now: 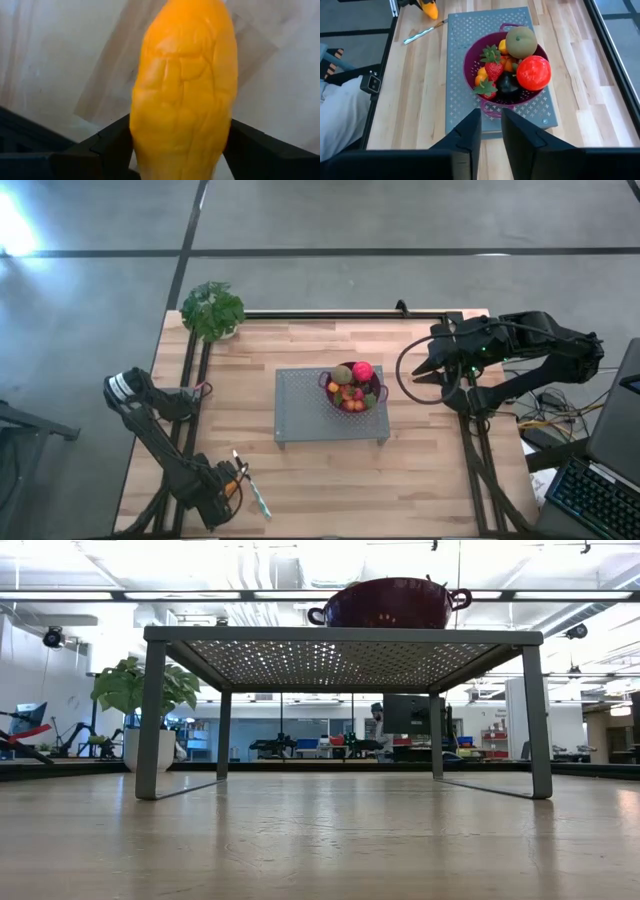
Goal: Pick & Place Fruit
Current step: Put the mango in the purple strainer bowl on the shelf
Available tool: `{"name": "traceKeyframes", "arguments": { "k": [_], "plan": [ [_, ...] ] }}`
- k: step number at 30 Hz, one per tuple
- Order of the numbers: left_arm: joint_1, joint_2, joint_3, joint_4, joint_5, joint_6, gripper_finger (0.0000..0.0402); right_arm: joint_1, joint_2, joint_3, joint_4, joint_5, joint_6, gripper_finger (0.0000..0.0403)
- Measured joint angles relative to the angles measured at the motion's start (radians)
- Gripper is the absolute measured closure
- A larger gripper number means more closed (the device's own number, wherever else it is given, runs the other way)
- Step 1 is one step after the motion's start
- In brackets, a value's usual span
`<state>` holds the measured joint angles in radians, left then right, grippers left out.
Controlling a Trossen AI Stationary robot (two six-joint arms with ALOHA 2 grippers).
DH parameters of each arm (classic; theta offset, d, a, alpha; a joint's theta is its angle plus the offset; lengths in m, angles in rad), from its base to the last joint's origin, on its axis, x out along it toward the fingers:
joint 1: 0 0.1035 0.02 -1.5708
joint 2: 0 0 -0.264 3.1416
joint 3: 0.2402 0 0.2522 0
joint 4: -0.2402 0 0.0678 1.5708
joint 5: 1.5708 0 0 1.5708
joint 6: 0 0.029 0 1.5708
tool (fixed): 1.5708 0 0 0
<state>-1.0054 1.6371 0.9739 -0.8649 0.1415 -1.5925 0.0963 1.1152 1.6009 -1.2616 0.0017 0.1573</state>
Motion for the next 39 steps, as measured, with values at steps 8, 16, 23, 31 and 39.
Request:
{"name": "traceKeyframes", "arguments": {
  "k": [8, 16, 23, 31, 39],
  "plan": [
    [0.002, -0.053, 0.042, -0.007, -0.054, 0.003, 0.0199, 0.000, 0.000, 0.000, 0.010, 0.000, -0.037, 0.0355],
    [0.002, -0.148, 0.047, -0.012, -0.200, 0.025, 0.0187, 0.000, 0.000, 0.000, 0.005, -0.001, 0.005, 0.0367],
    [0.002, -0.281, 0.047, -0.006, -0.450, 0.130, 0.0190, 0.011, 0.000, 0.000, -0.006, -0.004, 0.012, 0.0359],
    [0.003, -0.392, 0.047, 0.155, -0.951, 0.426, 0.0189, 0.054, -0.001, -0.046, 0.127, -0.006, -0.009, 0.0344],
    [0.064, -0.401, 0.047, 0.685, -1.246, 1.210, 0.0189, 0.072, -0.001, -0.084, 0.145, -0.010, 0.000, 0.0335]
  ]
}}
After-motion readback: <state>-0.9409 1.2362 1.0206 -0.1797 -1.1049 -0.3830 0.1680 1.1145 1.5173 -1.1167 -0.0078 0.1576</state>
